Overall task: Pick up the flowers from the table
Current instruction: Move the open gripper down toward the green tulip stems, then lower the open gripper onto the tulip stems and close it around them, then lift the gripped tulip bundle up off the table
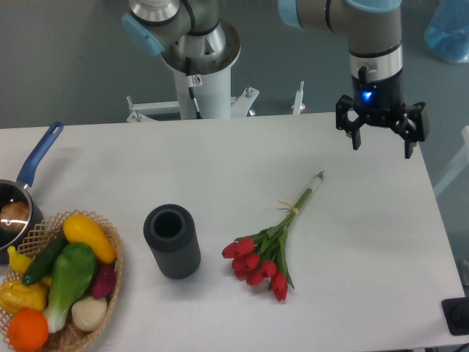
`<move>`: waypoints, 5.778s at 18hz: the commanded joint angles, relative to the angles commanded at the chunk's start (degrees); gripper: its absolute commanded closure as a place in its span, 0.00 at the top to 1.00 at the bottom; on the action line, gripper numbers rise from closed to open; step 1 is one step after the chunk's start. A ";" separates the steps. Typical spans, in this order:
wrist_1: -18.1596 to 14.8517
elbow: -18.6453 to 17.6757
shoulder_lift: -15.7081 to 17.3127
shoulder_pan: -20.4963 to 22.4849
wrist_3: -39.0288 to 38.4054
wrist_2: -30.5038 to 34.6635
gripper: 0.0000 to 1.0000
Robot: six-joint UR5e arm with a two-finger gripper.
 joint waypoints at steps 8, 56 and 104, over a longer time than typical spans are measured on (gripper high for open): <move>3.24 -0.44 -0.88 -0.35 -4.20 -1.31 1.00; 2.99 -7.12 -19.51 -8.88 -7.47 -4.66 1.00; 2.63 9.40 -18.46 -7.74 -15.37 -12.03 0.17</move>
